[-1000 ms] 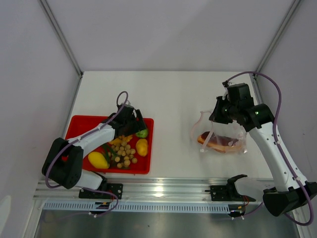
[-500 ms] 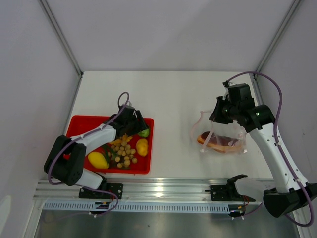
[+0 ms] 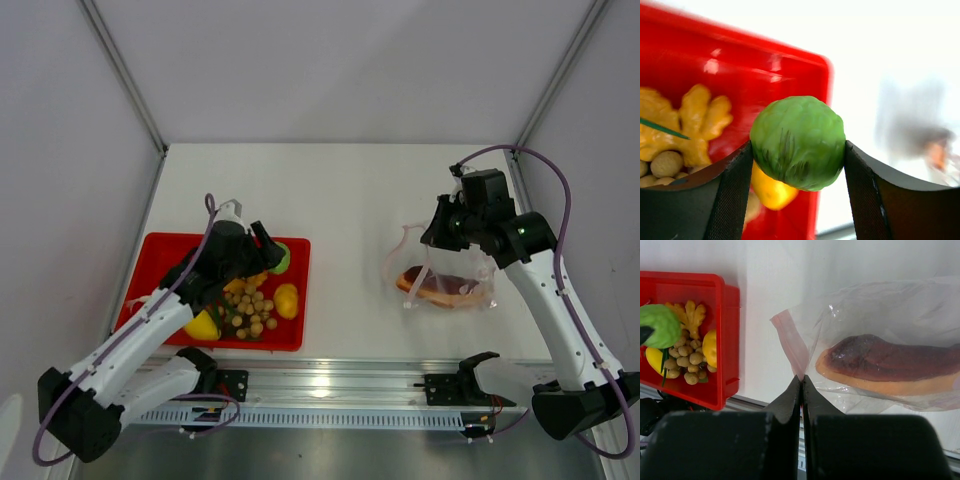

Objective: Place the food in the zip-top bag and seal the zipper
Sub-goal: Pick up the fake fruit from the bin, then place the fake fruit in the zipper food storage bag.

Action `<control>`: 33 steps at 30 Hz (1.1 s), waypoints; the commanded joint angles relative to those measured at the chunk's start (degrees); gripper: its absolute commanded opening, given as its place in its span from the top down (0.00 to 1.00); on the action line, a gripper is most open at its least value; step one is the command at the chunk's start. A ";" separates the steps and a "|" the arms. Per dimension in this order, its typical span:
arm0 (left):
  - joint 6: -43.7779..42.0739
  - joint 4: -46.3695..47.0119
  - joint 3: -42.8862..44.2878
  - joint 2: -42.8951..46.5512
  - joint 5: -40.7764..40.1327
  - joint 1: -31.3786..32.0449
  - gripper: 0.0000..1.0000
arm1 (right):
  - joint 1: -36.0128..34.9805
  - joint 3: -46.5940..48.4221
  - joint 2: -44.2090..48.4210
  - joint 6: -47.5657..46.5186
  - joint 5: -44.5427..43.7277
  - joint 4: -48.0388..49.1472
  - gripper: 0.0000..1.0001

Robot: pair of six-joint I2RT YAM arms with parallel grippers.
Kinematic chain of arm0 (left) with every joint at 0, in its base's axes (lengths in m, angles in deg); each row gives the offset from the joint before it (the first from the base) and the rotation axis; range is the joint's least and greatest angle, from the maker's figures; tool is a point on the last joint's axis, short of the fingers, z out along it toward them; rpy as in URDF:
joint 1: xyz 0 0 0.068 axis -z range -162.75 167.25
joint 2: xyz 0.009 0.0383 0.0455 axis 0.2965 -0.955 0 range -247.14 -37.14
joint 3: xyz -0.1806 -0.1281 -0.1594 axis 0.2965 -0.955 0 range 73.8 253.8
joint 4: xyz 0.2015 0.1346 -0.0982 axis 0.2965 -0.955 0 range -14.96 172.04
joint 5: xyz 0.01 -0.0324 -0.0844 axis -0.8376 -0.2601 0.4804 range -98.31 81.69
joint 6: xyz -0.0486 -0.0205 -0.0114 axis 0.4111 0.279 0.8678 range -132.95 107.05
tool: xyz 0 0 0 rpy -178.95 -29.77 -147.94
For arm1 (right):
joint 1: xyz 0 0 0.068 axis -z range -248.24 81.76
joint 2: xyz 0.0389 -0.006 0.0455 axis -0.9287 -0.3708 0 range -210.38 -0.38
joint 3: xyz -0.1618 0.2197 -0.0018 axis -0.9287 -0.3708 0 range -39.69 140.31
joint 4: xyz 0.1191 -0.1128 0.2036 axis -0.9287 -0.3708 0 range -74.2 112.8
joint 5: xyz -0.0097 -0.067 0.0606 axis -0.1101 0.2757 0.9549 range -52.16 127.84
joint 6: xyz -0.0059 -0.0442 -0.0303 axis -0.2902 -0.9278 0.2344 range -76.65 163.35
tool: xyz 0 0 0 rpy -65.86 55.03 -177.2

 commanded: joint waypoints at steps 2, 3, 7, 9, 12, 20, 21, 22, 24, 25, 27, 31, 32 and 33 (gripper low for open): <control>-4.12 -1.19 6.69 7.02 0.56 6.31 0.99 | -0.23 0.42 0.31 0.72 1.89 2.67 1.00; -4.82 1.00 6.87 7.29 2.77 7.45 1.00 | -0.22 0.60 0.22 1.16 2.33 2.84 1.00; -6.32 12.96 7.22 4.58 14.38 14.55 1.00 | -0.31 1.48 -0.22 3.09 8.46 4.07 1.00; -7.64 17.88 7.57 1.25 15.35 17.64 0.99 | -0.23 1.74 -0.22 4.14 11.19 5.21 1.00; -8.26 21.57 9.06 -2.63 17.10 21.78 0.99 | -0.23 2.00 0.22 6.17 15.68 6.45 1.00; -8.08 21.16 16.61 -14.75 18.26 25.12 0.99 | -0.66 0.87 1.18 8.98 20.52 8.47 1.00; -8.08 20.54 17.15 -15.64 18.08 25.12 0.99 | -0.84 0.69 1.71 9.07 20.61 8.65 1.00; -8.08 19.66 18.63 -16.60 18.34 25.21 0.99 | -0.75 0.51 1.88 9.16 20.79 8.73 1.00; -8.00 18.96 20.66 -19.59 19.05 25.30 0.99 | -1.01 0.07 2.15 9.25 21.14 8.82 1.00; -7.82 17.82 22.24 -20.56 19.14 25.47 0.99 | -1.02 -0.10 2.24 9.33 21.14 8.82 1.00; -7.21 17.37 23.92 -22.93 19.22 25.65 0.99 | -1.10 -0.37 2.41 9.51 21.14 8.82 1.00; -5.89 16.67 26.72 -25.75 19.14 26.18 0.98 | -1.19 -0.37 2.94 9.69 20.88 9.00 1.00; -5.54 16.14 26.82 -26.10 18.79 26.18 0.86 | -1.19 -0.28 2.94 9.69 20.70 9.00 1.00; -5.36 16.05 26.82 -26.28 18.35 26.27 0.74 | -1.19 -0.28 3.03 9.69 20.61 8.82 1.00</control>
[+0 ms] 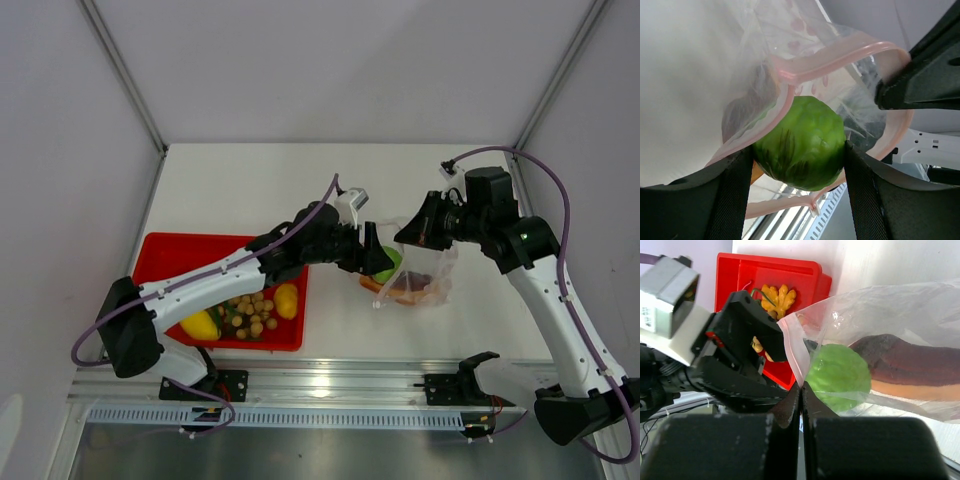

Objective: Place the food in the zip-top bag and seal the zipper
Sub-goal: Place the fake fruit in the zipper food storage bag, then pick up the fake fruit from the bin.

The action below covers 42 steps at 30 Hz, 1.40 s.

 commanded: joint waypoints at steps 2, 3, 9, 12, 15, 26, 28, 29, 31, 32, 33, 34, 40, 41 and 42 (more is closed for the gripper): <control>1.46 -0.82 1.53 -0.14 -0.85 0.63 0.39 | -0.19 0.62 1.52 0.55 0.90 2.13 1.00; 1.38 -0.74 1.35 0.04 -1.55 0.63 0.30 | -0.19 0.71 1.52 0.46 0.90 2.13 1.00; -0.47 1.88 -2.16 3.55 -0.68 0.63 0.16 | 0.08 1.14 1.61 -0.06 -0.25 1.34 1.00; -2.49 2.61 -3.31 4.70 0.90 0.63 0.03 | 0.17 0.71 1.78 -0.06 -0.25 1.43 1.00; -3.55 -0.12 -2.51 5.92 -0.67 0.63 0.02 | 0.08 0.88 1.70 -0.24 -0.77 1.26 1.00; -4.52 -4.85 -14.38 27.71 -22.78 0.63 0.05 | 0.17 0.00 1.61 -2.17 -4.38 -0.24 1.00; -3.55 -11.26 -14.21 30.88 -26.85 0.02 0.05 | 0.25 -0.35 1.52 -2.61 -4.73 -0.15 1.00; -3.29 -12.93 -14.55 31.84 -27.82 -0.51 0.05 | 0.17 -0.44 1.26 -2.70 -4.90 -0.06 1.00; -1.89 -17.77 -14.47 33.78 -28.62 -3.23 0.05 | 0.08 -0.87 1.26 -2.96 -4.91 0.29 1.00; -1.36 -19.44 -14.56 34.14 -28.36 -4.46 0.05 | 0.08 -0.96 1.08 -2.96 -4.82 0.38 1.00; -0.92 -22.15 -14.64 34.40 -26.79 -7.51 0.05 | 0.08 -1.05 0.91 -3.14 -4.82 0.46 1.00; -0.13 -23.57 -14.91 34.66 -25.82 -9.29 0.05 | -0.01 -1.14 0.91 -3.31 -4.82 0.73 1.00; 5.92 -33.23 -16.84 35.89 -22.30 -20.89 0.06 | -0.27 -2.11 0.38 -4.81 -5.87 0.55 1.00; 7.25 -34.04 -17.10 36.33 -22.21 -21.86 0.05 | -0.36 -2.28 0.47 -5.07 -6.05 0.55 1.00; 8.39 -34.91 -17.45 36.51 -22.12 -23.53 0.05 | -0.36 -2.28 0.55 -5.25 -6.13 0.38 1.00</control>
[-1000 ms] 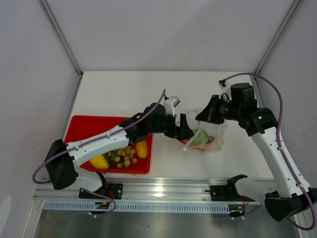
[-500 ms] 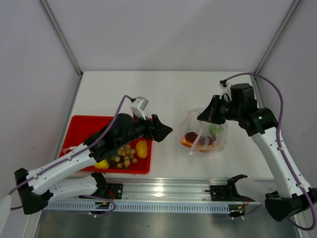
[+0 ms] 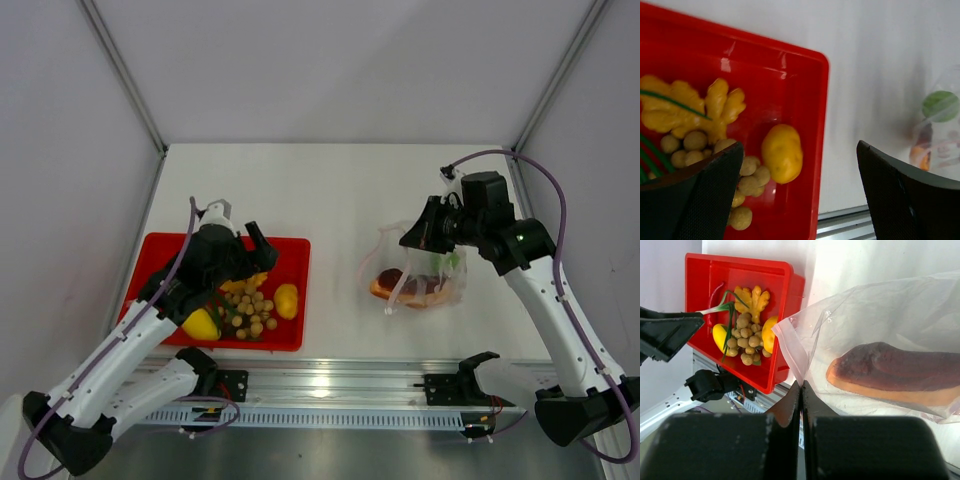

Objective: Place the food in the zip-top bag and seal the zipper
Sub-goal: Pick up the fake fruit from the bin.

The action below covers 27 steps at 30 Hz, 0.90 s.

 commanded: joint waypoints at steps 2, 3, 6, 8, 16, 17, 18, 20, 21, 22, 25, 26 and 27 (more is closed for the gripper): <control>9.33 -8.61 -2.47 2.09 1.99 -4.72 0.05 | -0.30 -0.34 0.25 -2.23 -1.33 0.97 1.00; 10.21 -8.79 -2.99 2.35 2.69 -5.95 0.05 | -0.30 -0.51 0.34 -2.41 -1.33 0.88 1.00; 14.43 -9.76 -5.72 2.35 6.38 -8.24 0.05 | -0.30 -0.43 0.42 -2.59 -1.33 0.70 1.00; 17.95 -12.20 -6.34 2.09 7.70 -9.03 0.05 | -0.30 -0.43 0.42 -2.85 -1.24 0.62 1.00; 25.17 -18.73 -8.54 1.22 4.71 -9.21 0.05 | -0.29 -0.60 1.21 -2.94 -1.15 0.44 1.00; 24.73 -18.64 -8.62 0.60 4.89 -9.21 0.06 | -0.30 -0.86 1.30 -2.94 -1.06 0.53 1.00; 24.03 -18.29 -9.23 -0.01 5.59 -9.21 0.06 | -0.30 -0.95 1.13 -2.85 -0.98 0.53 1.00; 23.67 -16.10 -9.76 -1.50 6.21 -9.13 0.06 | -0.38 -1.13 1.13 -2.68 -0.80 0.79 1.00; 23.50 -15.39 -10.38 -2.04 6.47 -9.21 0.06 | -0.38 -1.13 1.04 -2.59 -0.80 0.88 1.00; 23.32 -14.34 -10.82 -2.39 6.65 -9.21 0.07 | -0.47 -1.13 1.04 -2.50 -0.71 0.88 1.00; 23.23 -13.46 -11.78 -4.06 5.69 -9.21 0.08 | -0.56 -1.04 1.04 -2.50 -0.62 0.79 1.00; 23.41 -13.11 -11.88 -4.32 5.34 -9.21 0.08 | -0.56 -1.04 1.04 -2.59 -0.80 0.62 1.00; 23.41 -12.58 -12.05 -4.85 5.07 -9.21 0.09 | -0.47 -1.21 1.13 -2.67 -0.89 0.53 1.00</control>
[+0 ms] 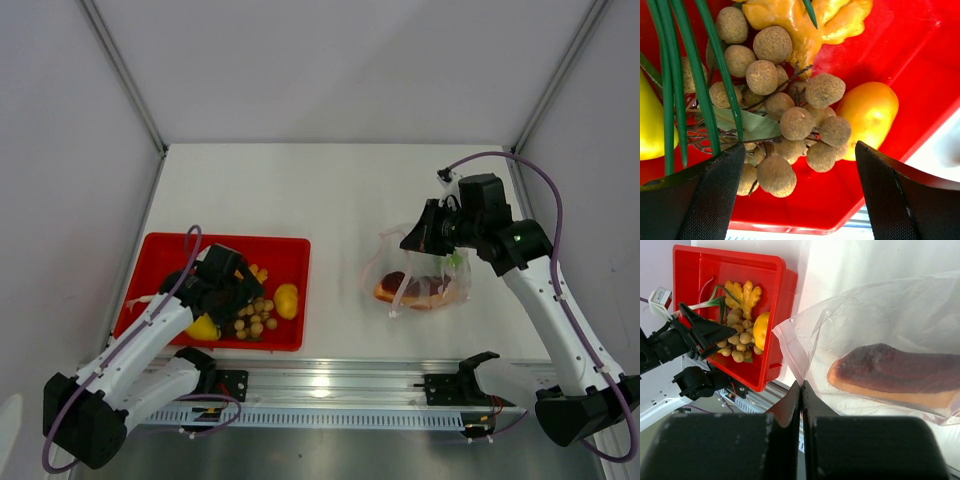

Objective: Place the food in the zip-top bag and seal the zipper
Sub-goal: Pick up the fake fruit from the bin.

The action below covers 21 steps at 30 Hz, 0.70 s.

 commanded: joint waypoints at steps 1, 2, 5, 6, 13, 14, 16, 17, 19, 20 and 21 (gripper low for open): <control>0.96 3.12 -0.53 -1.07 -1.20 -0.54 0.09 | -0.27 0.07 1.11 -0.42 -0.30 0.81 1.00; 1.05 3.99 -0.45 -1.51 -1.29 -0.54 0.10 | -0.28 -0.01 1.02 -0.25 -0.30 0.90 1.00; 0.96 5.84 0.69 -4.41 -1.03 -0.54 0.13 | -0.28 -0.10 0.75 -0.07 0.05 1.07 1.00; 1.05 6.19 1.74 -6.07 -0.94 -0.54 0.14 | -0.19 -0.02 0.75 -0.07 0.05 1.16 1.00; -0.97 11.46 1.40 -11.62 1.60 -0.54 0.48 | -0.36 0.16 0.49 -0.07 -0.21 0.90 1.00; -1.41 12.17 0.79 -11.71 2.30 -0.54 0.62 | -0.36 0.16 0.58 -0.16 -0.38 0.73 1.00; -1.68 12.96 0.52 -10.92 3.19 -0.54 0.73 | -0.36 0.07 0.49 -0.16 -0.74 0.64 1.00; -2.29 13.14 0.69 -10.40 3.28 -0.54 0.78 | -0.36 -0.01 0.58 -0.16 -0.83 0.72 1.00; -2.82 12.27 1.22 -9.17 2.58 -0.54 0.85 | -0.36 0.16 0.49 -0.25 -0.65 0.81 1.00; -3.17 11.74 1.57 -7.59 2.14 -0.54 0.88 | -0.45 0.16 0.40 -0.16 -0.65 0.72 1.00; -3.78 11.21 2.62 -6.71 1.26 -0.54 0.89 | -0.45 0.25 0.32 -0.16 -0.56 0.81 1.00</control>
